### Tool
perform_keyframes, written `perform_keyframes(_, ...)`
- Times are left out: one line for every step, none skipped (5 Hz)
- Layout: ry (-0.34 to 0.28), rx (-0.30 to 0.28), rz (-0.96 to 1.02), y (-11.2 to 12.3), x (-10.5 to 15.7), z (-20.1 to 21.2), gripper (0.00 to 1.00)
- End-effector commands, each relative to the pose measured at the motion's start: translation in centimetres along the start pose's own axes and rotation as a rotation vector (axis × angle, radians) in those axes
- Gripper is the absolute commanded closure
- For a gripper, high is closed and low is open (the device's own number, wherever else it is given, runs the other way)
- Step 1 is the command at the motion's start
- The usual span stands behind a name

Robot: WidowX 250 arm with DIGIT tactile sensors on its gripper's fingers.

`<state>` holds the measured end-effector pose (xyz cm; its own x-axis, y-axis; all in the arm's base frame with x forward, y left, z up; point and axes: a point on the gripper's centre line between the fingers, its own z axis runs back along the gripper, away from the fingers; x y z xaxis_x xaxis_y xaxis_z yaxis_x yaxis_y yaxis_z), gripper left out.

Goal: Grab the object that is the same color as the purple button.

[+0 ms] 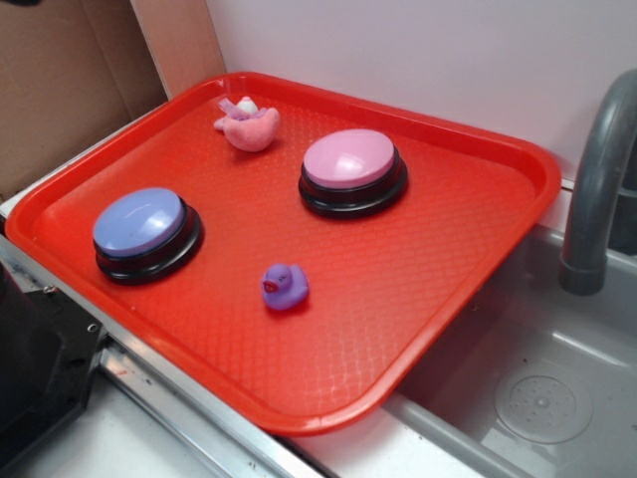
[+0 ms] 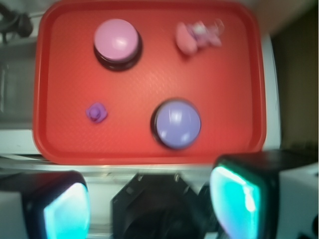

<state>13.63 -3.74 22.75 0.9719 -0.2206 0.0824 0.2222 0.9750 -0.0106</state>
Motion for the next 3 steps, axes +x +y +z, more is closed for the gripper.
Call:
perform_keyframes(0.088, -0.014, -0.514, -3.0, 3.7, -5.0, 0.0)
perform_keyframes(0.161, -0.03, -0.764, -4.8, 4.7, -7.9, 0.0)
perform_keyframes(0.183, -0.049, -1.014, -6.0, 5.3, -11.0, 0.0)
